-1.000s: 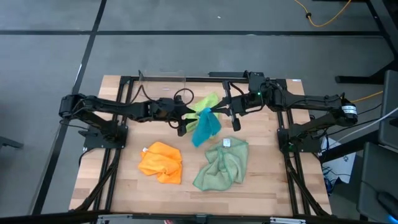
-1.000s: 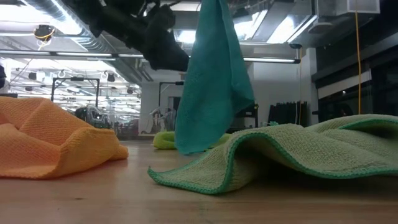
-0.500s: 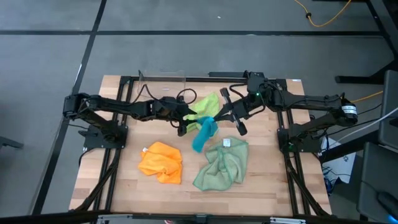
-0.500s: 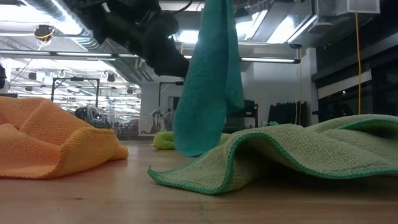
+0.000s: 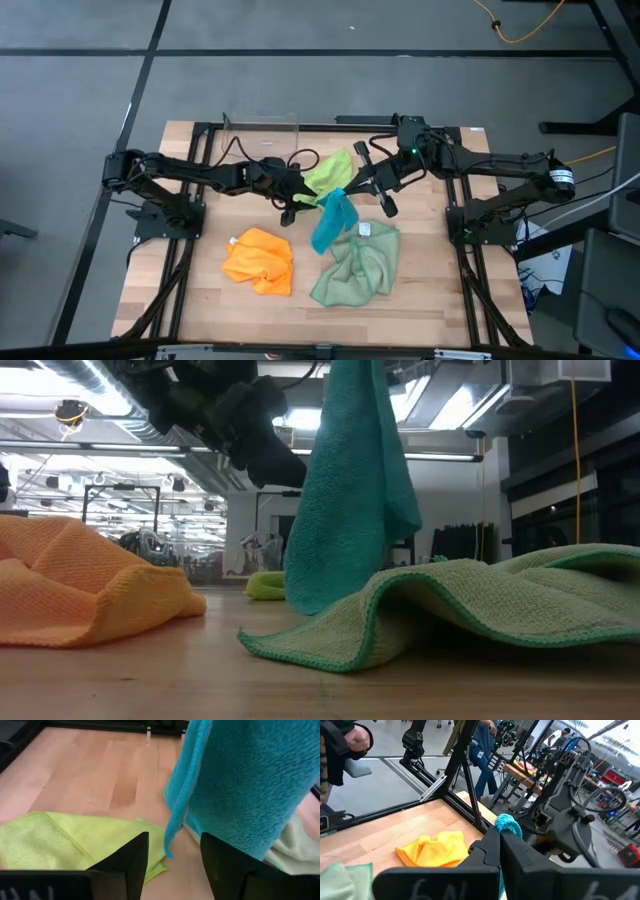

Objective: Fold microfiber towels
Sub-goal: Fold the blue towel

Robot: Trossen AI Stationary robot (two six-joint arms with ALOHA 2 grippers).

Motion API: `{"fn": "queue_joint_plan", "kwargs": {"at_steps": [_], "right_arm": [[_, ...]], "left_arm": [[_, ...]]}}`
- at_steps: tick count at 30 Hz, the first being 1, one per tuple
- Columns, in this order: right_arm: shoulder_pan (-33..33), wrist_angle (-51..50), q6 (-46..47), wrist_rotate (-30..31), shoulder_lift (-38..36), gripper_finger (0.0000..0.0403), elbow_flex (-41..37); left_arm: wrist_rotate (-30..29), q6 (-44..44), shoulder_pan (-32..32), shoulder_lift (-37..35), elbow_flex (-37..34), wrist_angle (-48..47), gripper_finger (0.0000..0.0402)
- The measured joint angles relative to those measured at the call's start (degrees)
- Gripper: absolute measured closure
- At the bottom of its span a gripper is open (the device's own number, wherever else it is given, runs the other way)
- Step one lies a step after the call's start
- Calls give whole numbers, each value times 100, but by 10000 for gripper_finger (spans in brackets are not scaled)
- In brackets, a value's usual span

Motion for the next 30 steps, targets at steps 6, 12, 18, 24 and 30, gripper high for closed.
{"fn": "queue_joint_plan", "kwargs": {"at_steps": [6,12,18,24,30], "right_arm": [[0,4,-131,-1,0,403,0],[-2,7,-127,1,0,403,-2],[0,-50,-120,3,0,402,-2],[-2,-316,-113,363,1,402,-2],[-2,-297,-125,397,2,402,-2]], "left_arm": [[-3,93,-1,181,5,132,230],[-7,112,52,459,-1,398,230],[-250,219,204,450,0,456,230],[-211,250,189,435,-2,336,262],[-166,285,189,433,0,342,347]]}}
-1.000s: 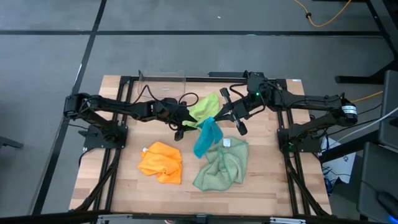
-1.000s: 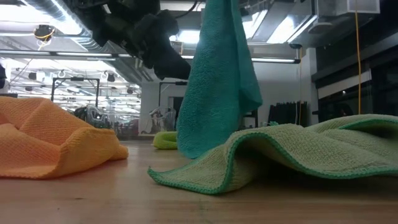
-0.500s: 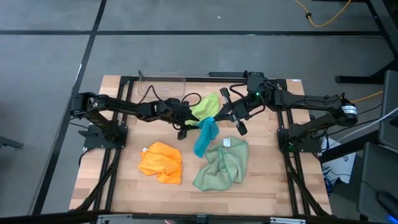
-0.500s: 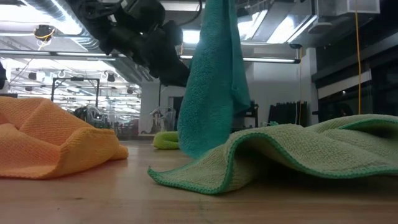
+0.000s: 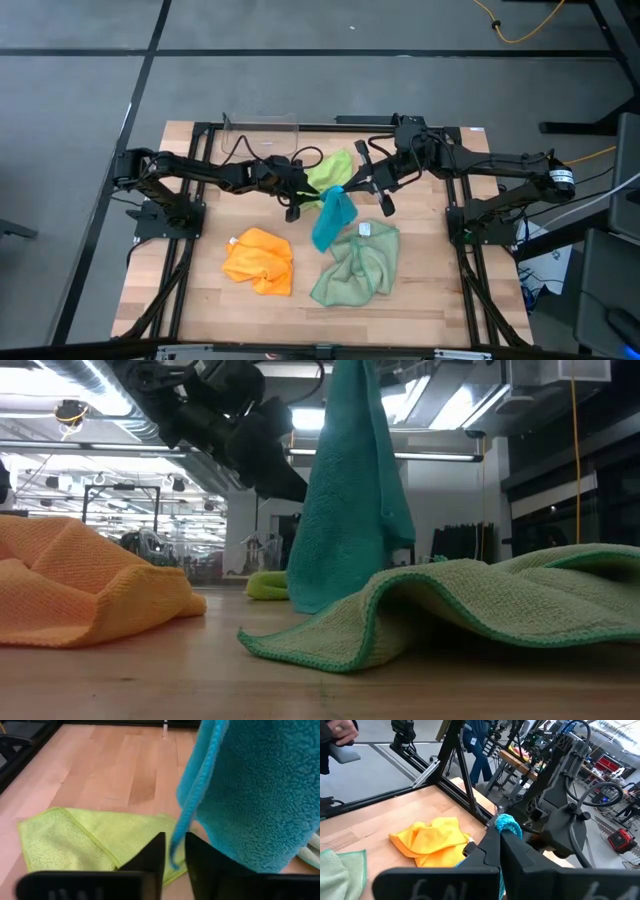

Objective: Fold microfiber towels
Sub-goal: Fold the blue towel

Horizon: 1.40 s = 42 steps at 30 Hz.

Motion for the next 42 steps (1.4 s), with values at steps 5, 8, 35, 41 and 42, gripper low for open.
{"fn": "queue_joint_plan", "kwargs": {"at_steps": [5,8,35,41,42], "right_arm": [[0,-3,-1,1,0,402,0],[0,-19,30,22,0,402,0],[-521,-200,1027,5109,135,402,0],[-1061,618,402,5419,392,402,-2],[-1137,847,305,5424,419,402,-1]], "left_arm": [[57,243,-2,0,0,-6,396],[-214,223,0,-22,0,-20,399],[-2650,424,313,-1146,1214,-433,401],[-2653,1031,678,-942,2032,-529,401],[-2654,1073,755,-903,2122,-537,401]]}}
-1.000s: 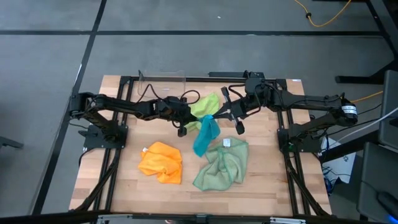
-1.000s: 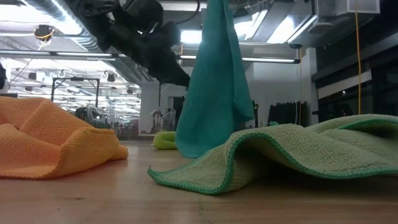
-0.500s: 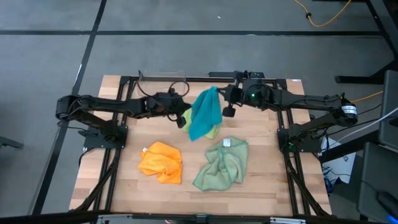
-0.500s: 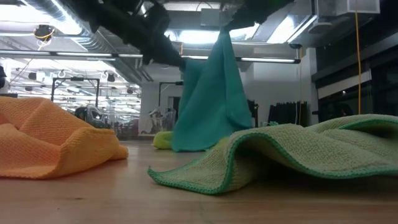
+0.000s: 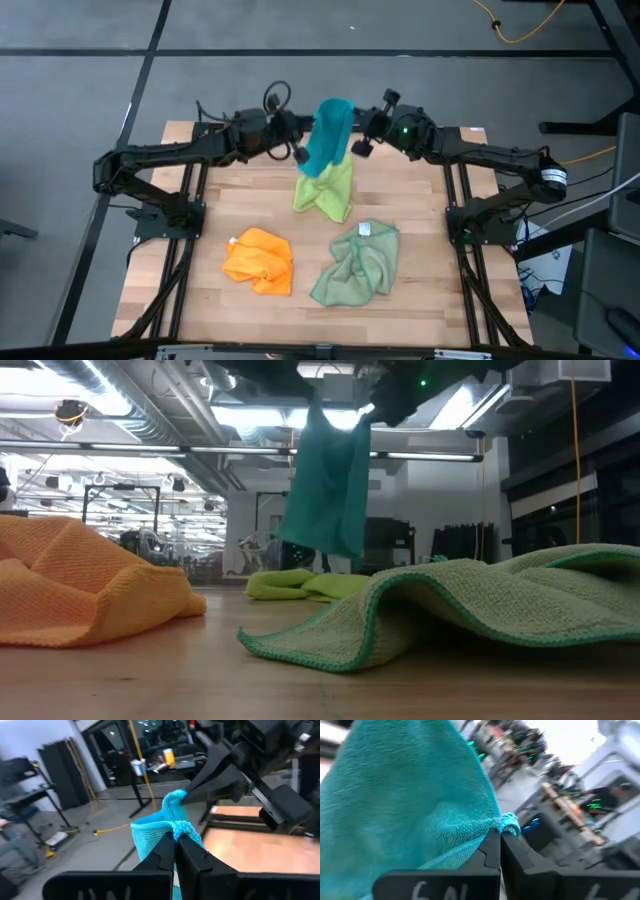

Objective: Fold microfiber towels
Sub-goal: Fold the blue towel

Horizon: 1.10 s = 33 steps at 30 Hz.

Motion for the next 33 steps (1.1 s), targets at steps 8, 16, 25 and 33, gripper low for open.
{"fn": "queue_joint_plan", "kwargs": {"at_steps": [8,16,25,33], "right_arm": [[-347,-113,139,-509,42,402,1],[-193,-1470,798,-1729,46,402,1],[313,-2564,1436,-2561,46,402,1],[756,-3340,1472,-3475,46,402,1]], "left_arm": [[-10,-189,423,154,158,-537,401],[61,-854,32,299,151,-1901,401],[82,-1756,-879,653,144,-2907,401],[503,-1929,-1554,698,149,-3096,401]]}}
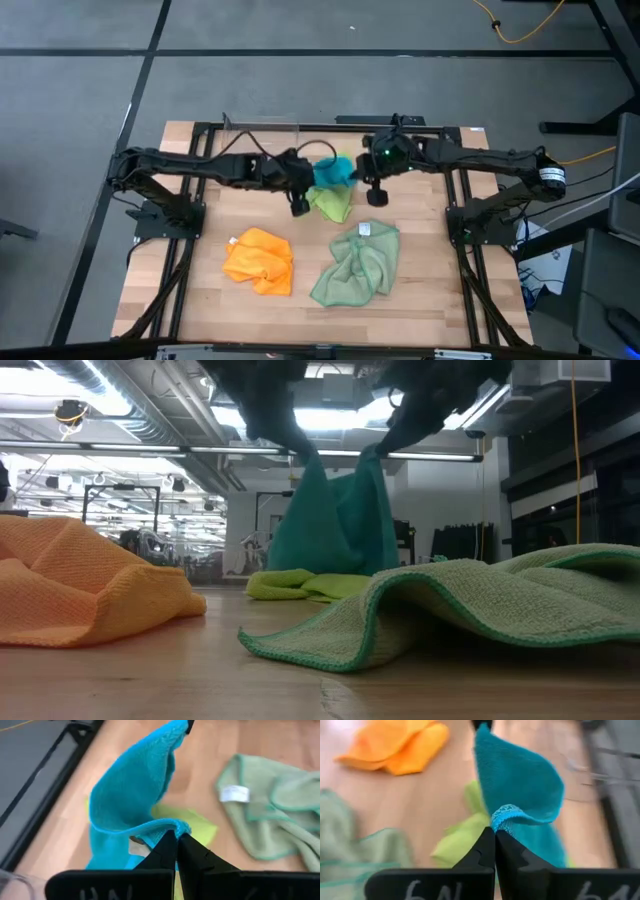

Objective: Fold microfiber towels
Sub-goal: Fold the blue towel

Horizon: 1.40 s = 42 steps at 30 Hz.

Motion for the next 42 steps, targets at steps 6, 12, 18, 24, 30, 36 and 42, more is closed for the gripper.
{"fn": "queue_joint_plan", "kwargs": {"at_steps": [6,12,18,24,30,36,42], "right_arm": [[214,-22,-16,208,0,402,0],[301,38,-3,2468,-95,402,279],[459,-205,-158,4817,-290,402,1001],[478,-964,145,4806,-446,402,1303],[681,-2018,787,4279,-448,402,1305],[895,-2349,916,4249,-455,402,1305],[588,-2116,947,4758,-457,402,1016]], "left_arm": [[-189,107,-228,-4,0,149,401],[-1452,880,-220,-245,217,932,401],[-1520,1900,-146,-266,1236,1013,401],[-470,1681,179,-55,1410,999,401],[-121,1523,176,365,1403,1024,401],[-192,1600,251,374,1403,1125,401],[-303,1556,804,532,1415,888,401]]}}
